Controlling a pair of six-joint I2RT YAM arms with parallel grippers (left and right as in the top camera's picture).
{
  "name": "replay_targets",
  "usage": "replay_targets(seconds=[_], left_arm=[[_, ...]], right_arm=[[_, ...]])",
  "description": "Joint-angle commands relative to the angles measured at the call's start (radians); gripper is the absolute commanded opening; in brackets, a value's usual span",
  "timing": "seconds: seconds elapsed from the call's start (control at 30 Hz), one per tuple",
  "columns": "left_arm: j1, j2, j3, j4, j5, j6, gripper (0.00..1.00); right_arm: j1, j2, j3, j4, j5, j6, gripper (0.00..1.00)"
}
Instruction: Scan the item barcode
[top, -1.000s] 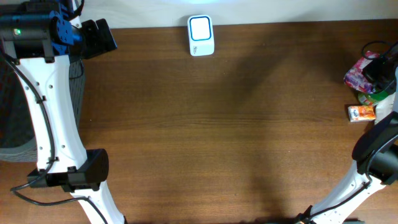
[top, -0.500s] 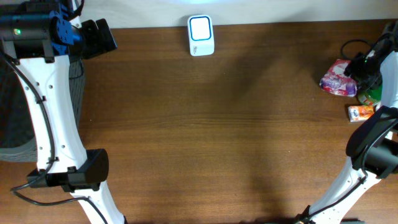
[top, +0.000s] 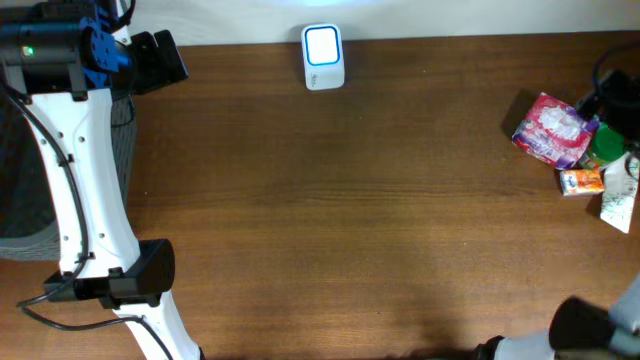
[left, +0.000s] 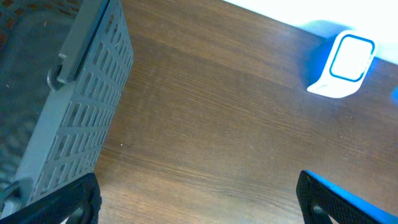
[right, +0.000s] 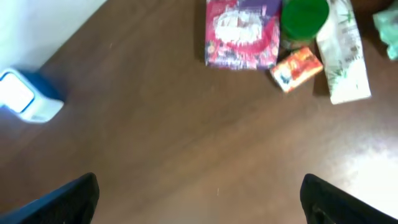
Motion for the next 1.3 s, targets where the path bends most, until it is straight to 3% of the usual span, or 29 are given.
replay_targets(seconds=[0.0, 0.07, 0.33, 0.53, 0.87, 0.97, 1.1, 1.27], left_arm=[[0.005, -0.018, 0.01, 0.0, -0.008, 0.008, 0.99], [0.005, -0.019, 0.01, 0.0, -0.008, 0.008, 0.99], [0.005, -0.018, 0.01, 0.0, -0.008, 0.008, 0.99], [0.005, -0.018, 0.01, 0.0, -0.007, 0.008, 0.99], [0.005, -0.019, 0.01, 0.0, -0.008, 0.008, 0.99], [0.005, -0.018, 0.01, 0.0, -0.007, 0.008, 0.99], [0.005, -0.018, 0.01, 0.0, -0.008, 0.008, 0.99], [0.005, -0.019, 0.01, 0.0, -0.007, 0.008, 0.99]], right_arm=[[0.002, -0.1, -0.002, -0.113, -0.017, 0.003, 0.99], [0.022, -0.165, -0.045, -0.142, -0.021, -0.023, 0.99], [0.187, -0.635, -0.51, -0.129, -0.043, -0.022, 0.99], [0.19, -0.882, -0.716, -0.142, -0.053, -0.022, 0.99], [0.19, -0.896, -0.74, -0.142, -0.039, -0.027, 0.99], [0.19, -0.896, -0.76, -0.141, -0.11, -0.126, 0.99], [0.19, -0.898, -0.802, -0.127, -0.128, -0.141, 0.99], [0.19, -0.971, -0.967, 0.041, -0.224, -0.341, 0.99]])
